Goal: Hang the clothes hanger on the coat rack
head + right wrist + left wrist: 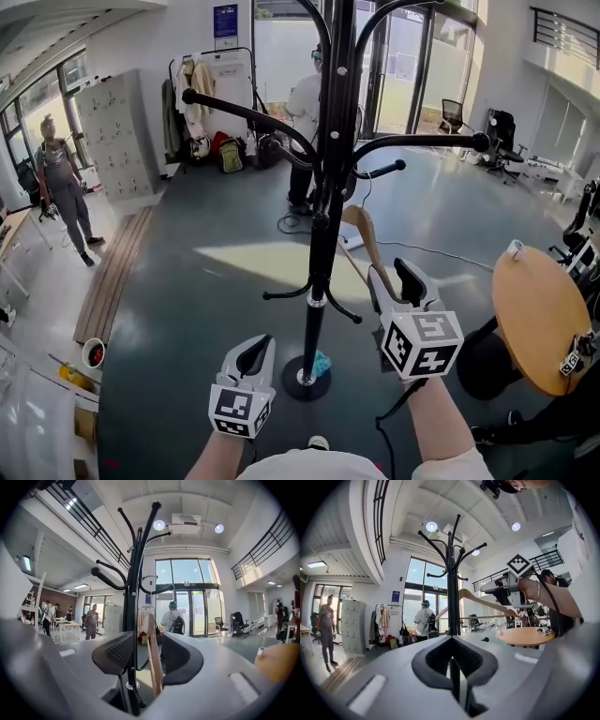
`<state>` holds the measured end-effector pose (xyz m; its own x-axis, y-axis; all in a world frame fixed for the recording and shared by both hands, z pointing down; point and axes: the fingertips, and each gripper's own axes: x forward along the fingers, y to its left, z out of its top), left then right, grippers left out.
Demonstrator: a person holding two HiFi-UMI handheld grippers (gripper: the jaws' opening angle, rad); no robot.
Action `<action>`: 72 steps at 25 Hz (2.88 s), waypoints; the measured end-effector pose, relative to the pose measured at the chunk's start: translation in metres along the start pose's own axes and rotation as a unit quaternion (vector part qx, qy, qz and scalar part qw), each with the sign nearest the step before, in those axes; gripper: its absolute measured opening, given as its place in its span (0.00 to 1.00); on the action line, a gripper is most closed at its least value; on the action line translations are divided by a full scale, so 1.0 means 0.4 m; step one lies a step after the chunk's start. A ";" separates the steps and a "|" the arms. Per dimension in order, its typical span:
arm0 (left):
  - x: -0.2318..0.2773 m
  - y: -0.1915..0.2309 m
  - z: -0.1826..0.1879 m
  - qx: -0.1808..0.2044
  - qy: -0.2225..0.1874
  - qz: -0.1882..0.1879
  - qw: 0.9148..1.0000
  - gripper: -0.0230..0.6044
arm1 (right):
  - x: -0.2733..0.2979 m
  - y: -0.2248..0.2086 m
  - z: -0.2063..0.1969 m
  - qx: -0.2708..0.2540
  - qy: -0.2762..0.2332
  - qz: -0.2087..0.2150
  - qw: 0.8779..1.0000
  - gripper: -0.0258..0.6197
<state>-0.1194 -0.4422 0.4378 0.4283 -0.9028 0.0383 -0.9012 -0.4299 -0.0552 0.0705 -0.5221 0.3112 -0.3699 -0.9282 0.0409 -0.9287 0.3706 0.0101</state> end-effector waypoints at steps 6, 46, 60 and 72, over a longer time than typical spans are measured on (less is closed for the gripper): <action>-0.048 -0.024 0.016 0.007 -0.009 -0.024 1.000 0.04 | -0.125 0.032 -0.078 -0.020 -0.019 -0.059 0.998 0.15; -0.724 -0.562 -0.015 -0.002 -0.005 -0.014 1.000 0.04 | -1.027 0.260 -0.514 0.014 0.066 0.015 0.998 0.08; -0.920 -0.506 0.009 -0.021 -0.017 -0.035 0.999 0.04 | -1.135 0.454 -0.472 0.001 0.062 0.001 0.998 0.08; -1.007 -0.491 0.006 -0.015 -0.026 -0.057 0.998 0.04 | -1.180 0.536 -0.477 0.005 0.062 -0.016 0.998 0.08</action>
<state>-0.1146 0.0058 0.4306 0.5303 -0.8477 -0.0088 -0.8477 -0.5300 -0.0237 0.0507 0.0021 0.4848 -0.3353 -0.9275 0.1650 -0.9402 0.3406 0.0039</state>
